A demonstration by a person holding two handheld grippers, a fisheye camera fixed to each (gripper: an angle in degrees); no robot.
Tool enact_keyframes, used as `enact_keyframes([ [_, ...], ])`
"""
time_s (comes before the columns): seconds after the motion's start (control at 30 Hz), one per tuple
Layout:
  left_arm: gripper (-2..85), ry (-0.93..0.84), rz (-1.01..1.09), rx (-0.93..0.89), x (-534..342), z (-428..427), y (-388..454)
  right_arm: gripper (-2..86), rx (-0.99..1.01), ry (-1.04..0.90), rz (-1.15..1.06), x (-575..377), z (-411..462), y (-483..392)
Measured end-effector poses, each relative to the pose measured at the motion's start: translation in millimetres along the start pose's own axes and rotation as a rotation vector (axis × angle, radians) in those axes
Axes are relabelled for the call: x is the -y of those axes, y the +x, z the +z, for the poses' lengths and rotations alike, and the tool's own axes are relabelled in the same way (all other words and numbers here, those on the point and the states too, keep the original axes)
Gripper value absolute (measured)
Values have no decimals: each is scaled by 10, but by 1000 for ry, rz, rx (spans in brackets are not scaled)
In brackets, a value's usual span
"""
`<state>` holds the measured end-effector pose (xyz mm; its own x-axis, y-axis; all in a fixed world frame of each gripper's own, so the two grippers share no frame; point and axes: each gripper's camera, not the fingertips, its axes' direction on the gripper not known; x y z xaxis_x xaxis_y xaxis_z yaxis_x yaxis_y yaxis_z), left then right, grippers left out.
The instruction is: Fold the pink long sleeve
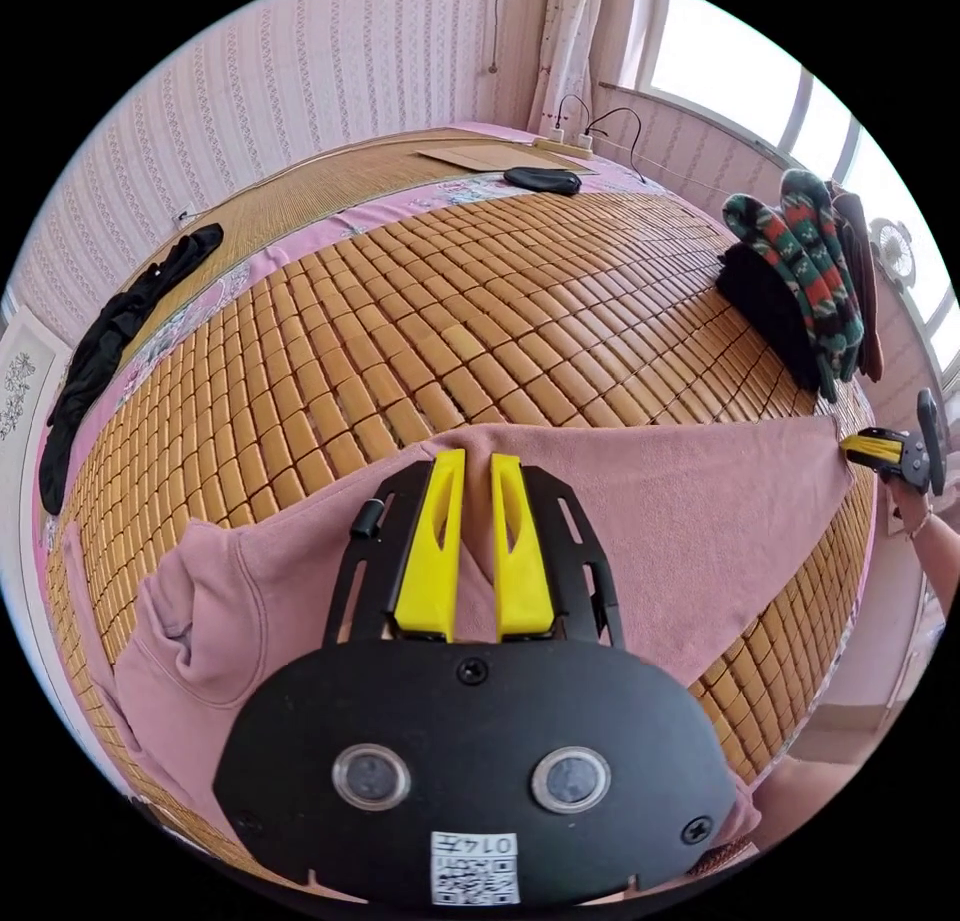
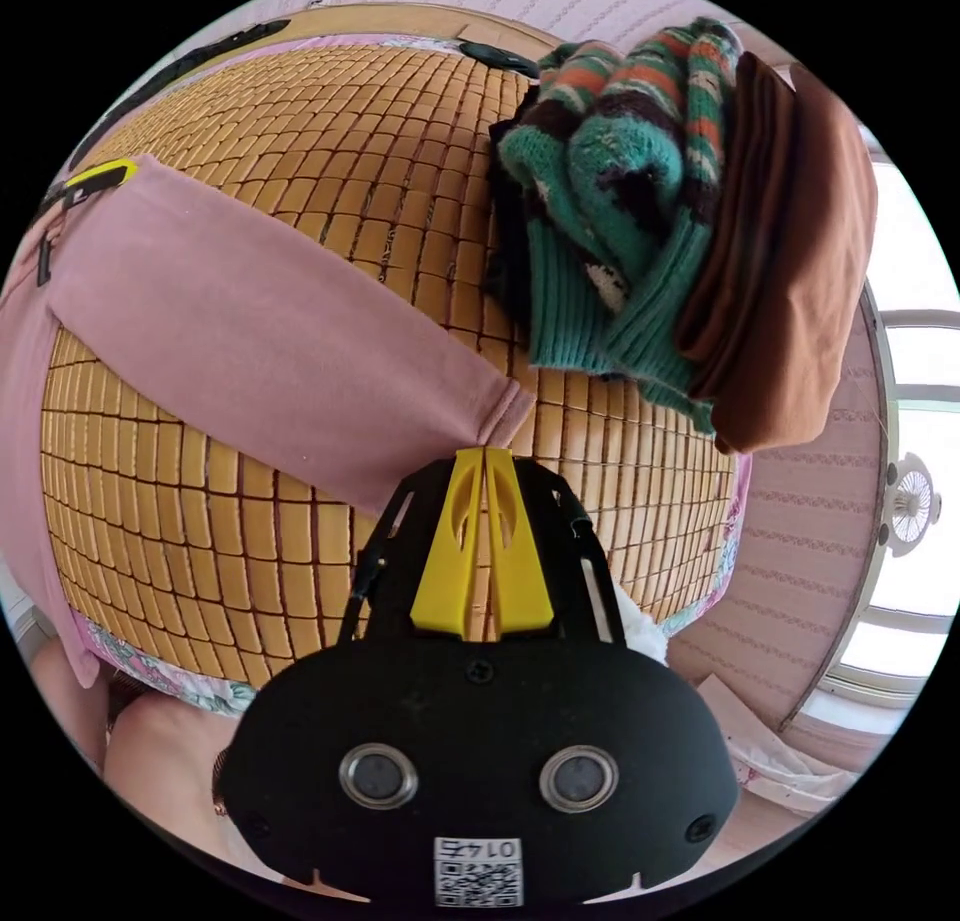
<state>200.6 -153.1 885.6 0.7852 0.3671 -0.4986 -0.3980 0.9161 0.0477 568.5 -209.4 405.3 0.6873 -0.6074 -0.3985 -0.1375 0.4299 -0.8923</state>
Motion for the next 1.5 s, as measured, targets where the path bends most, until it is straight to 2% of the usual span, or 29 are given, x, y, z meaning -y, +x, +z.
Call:
enact_keyframes([
  [0.13,39,40,-25,4,147,-142,-3,-4,14,1,10,55,-106,44],
  [0.2,50,38,-65,-35,240,-250,-45,-4,-40,-36,12,96,-144,53],
  [0.33,59,17,-94,-106,194,-583,-122,-4,15,-43,64,131,-300,107],
  [0.47,61,123,-139,-138,-463,-1520,-376,-5,49,-51,154,41,-611,152],
  [0.53,62,141,-211,-105,-903,-1960,-635,-6,54,-50,189,-30,-802,111],
  [0.63,61,102,-398,25,-1757,-2644,-1220,-6,83,-4,104,-21,-1249,-277],
  [0.73,59,22,-571,167,-2677,-3268,-1626,-1,257,100,-88,265,-1763,-1102],
  [0.8,58,-23,-684,234,-3309,-3666,-1770,13,443,213,-249,685,-2246,-1979],
  [0.9,59,-5,-793,242,-3824,-4040,-1847,36,707,380,-495,1264,-2948,-3196],
  [1.0,60,30,-782,222,-4074,-4373,-1820,68,793,414,-814,1783,-3700,-4518],
  [1.13,61,65,-755,200,-4327,-4739,-1780,61,741,494,-1015,2191,-4474,-5805],
  [1.3,64,122,-782,140,-4675,-5131,-1853,85,443,399,-1045,2709,-4799,-7258],
  [1.37,64,143,-800,123,-4779,-5254,-1907,68,321,294,-1029,2824,-4696,-7545],
  [1.43,64,162,-815,118,-4874,-5387,-1960,38,344,289,-1012,2829,-4772,-7584],
  [1.5,64,183,-853,130,-4999,-5581,-2033,19,439,292,-1093,2687,-5073,-7482],
])
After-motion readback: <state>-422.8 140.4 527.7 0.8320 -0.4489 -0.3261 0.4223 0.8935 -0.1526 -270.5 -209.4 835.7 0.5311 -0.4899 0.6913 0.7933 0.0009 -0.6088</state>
